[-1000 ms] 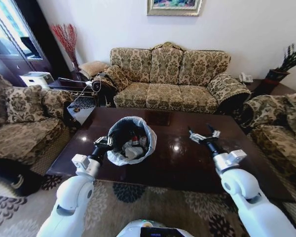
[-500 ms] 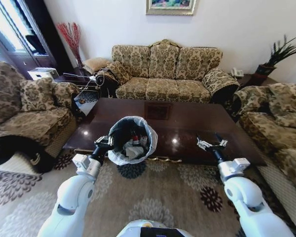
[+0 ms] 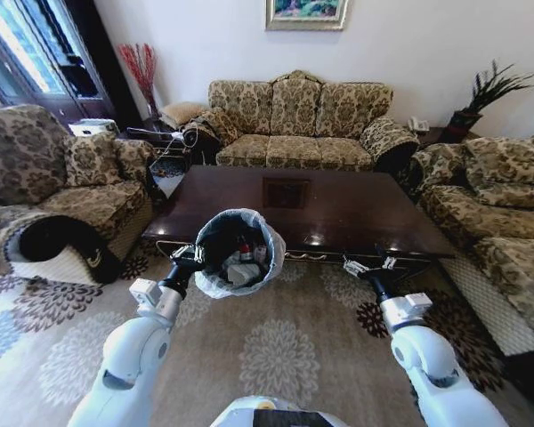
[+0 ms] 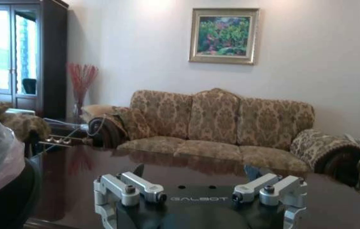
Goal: Move to the front of the table and place the trash on the table into the trash bin.
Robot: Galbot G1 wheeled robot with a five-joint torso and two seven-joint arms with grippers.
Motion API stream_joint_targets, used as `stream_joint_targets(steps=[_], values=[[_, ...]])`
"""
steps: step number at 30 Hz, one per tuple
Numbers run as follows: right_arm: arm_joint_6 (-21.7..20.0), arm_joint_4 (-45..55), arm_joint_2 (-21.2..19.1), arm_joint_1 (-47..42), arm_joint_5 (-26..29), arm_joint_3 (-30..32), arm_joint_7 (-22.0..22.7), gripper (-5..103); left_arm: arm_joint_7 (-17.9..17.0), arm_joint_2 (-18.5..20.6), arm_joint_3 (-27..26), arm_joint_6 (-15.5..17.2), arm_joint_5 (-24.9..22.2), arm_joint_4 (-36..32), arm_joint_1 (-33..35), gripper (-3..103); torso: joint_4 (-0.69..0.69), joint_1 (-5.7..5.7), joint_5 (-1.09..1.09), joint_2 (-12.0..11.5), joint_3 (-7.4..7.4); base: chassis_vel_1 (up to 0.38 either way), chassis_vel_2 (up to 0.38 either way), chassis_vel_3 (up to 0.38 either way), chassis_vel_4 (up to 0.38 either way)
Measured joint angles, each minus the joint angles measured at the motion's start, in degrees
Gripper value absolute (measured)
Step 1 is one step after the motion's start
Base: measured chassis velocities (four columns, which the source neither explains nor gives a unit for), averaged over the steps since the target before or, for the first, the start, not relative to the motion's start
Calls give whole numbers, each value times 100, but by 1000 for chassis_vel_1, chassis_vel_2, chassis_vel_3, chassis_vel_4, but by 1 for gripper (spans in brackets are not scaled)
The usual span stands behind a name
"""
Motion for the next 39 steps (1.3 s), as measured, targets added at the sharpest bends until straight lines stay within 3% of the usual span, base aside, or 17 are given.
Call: stream_joint_targets(steps=[10,13,15,16,17,19,20,22,24,27,29,32,34,36,39], values=[[186,-74,92,-97,59,154,6,100,-290,-216,-107,-34,305,492,76,4,-2,4,4,-4,2,47,-3,-43,9],[255,-105,119,-141,154,329,6,100,-528,-268,-199,-85,345,1013,11,4,-3,5,4,-4,2,-55,-11,30,-10],[303,-123,124,-171,255,518,7,100,-739,-335,-310,-201,360,1713,-144,4,-2,3,3,-4,2,0,0,0,0],[303,-123,124,-171,255,518,7,100,-739,-335,-310,-201,360,1713,-144,4,-2,3,3,-4,2,0,0,0,0],[323,-125,121,-185,313,615,7,100,-869,-360,-336,-345,375,2116,-233,4,-2,1,0,-3,1,0,0,0,0],[329,-126,119,-190,332,647,6,100,-944,-370,-342,-429,384,2301,-272,4,-2,0,-2,-3,1,0,0,0,0],[354,-153,81,-196,437,753,4,100,-1210,-413,-371,-723,340,3070,-408,4,-2,-1,0,-3,0,0,0,0,0],[375,-269,-6,-99,522,691,-1,100,-1404,-519,-458,-924,142,3866,-532,4,-2,-1,-2,-3,1,0,0,0,0],[385,-323,-42,-40,533,624,-13,100,-1445,-556,-504,-1002,116,4131,-578,4,-2,0,-2,-2,1,0,0,0,0],[449,-430,-112,8,585,544,-64,100,-1670,-623,-571,-1438,131,5385,-977,4,2,1,5,-3,1,0,0,0,0],[473,-443,-115,-5,601,550,-69,100,-1703,-639,-568,-1562,130,5677,-1099,4,2,1,3,-3,1,0,0,0,0],[608,-548,-122,-48,624,605,-89,100,-1831,-668,-511,-2136,27,7035,-1841,4,-1,0,0,-2,1,0,0,0,0],[633,-566,-123,-53,624,611,-92,100,-1851,-660,-487,-2239,-20,7254,-1980,4,-2,0,2,-2,1,0,0,0,0],[712,-632,-126,-74,625,623,-112,100,-1928,-656,-405,-2606,-173,8105,-2478,4,-2,0,4,-2,1,0,0,0,0],[758,-681,-125,-97,625,651,-130,100,-2013,-679,-371,-2777,-221,8716,-2829,4,-4,1,1,-2,1,0,0,0,0]])
